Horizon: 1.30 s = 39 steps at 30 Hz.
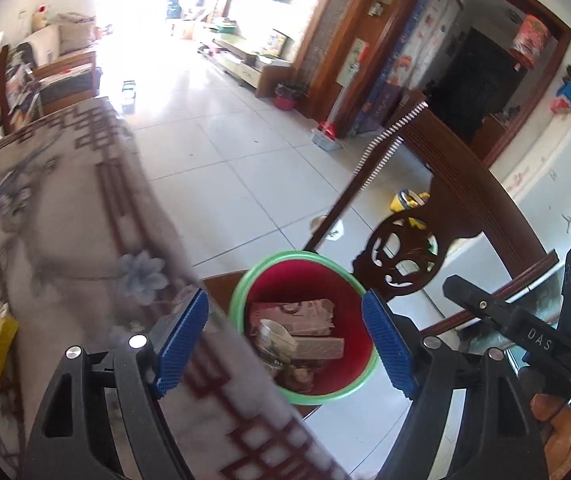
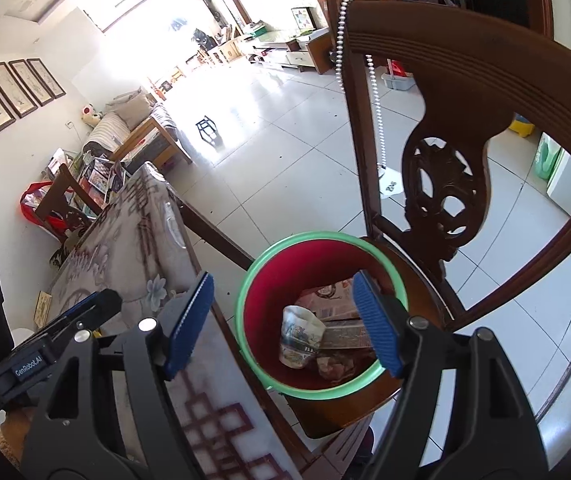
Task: Collect trash
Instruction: 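Open both tools over the red bin to drop cup and carton, then move both open tools back over the table toward the yellow box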
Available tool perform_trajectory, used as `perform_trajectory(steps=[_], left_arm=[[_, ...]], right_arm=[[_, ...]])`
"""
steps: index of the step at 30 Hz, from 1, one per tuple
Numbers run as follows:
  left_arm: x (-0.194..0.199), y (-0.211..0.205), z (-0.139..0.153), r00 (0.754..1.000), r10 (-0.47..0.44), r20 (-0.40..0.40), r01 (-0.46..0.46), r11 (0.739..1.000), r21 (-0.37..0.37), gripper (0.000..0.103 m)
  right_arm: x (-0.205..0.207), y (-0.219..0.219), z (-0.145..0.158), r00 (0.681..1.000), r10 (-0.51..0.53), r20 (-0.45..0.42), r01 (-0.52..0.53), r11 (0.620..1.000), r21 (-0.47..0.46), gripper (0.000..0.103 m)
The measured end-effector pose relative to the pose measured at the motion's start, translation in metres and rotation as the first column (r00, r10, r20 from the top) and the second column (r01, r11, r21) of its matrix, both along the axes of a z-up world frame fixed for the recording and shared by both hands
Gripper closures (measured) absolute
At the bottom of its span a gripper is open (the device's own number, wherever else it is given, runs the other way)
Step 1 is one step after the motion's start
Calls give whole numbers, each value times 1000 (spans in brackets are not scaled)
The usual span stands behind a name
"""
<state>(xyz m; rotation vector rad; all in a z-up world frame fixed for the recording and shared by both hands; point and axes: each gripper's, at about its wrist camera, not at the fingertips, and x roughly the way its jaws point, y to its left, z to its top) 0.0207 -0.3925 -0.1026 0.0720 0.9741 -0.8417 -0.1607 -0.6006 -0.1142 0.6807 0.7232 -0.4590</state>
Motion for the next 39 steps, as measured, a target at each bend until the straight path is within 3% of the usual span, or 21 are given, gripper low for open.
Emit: perform_trajectory(steps=[8, 18, 25, 39], left_arm=[[20, 128, -2, 975, 224, 9, -224, 974, 30, 27], [46, 274, -3, 892, 452, -2, -452, 891, 47, 27], [55, 342, 8, 851, 524, 42, -525, 851, 28, 27], [68, 438, 0, 809, 585, 56, -587, 809, 23, 27]], right_arm=[[45, 57, 4, 993, 114, 17, -114, 993, 11, 32], [102, 163, 4, 960, 279, -8, -278, 960, 27, 29], [133, 237, 4, 929, 369, -33, -368, 929, 28, 28], [194, 336, -18, 881, 464, -90, -457, 885, 87, 21]])
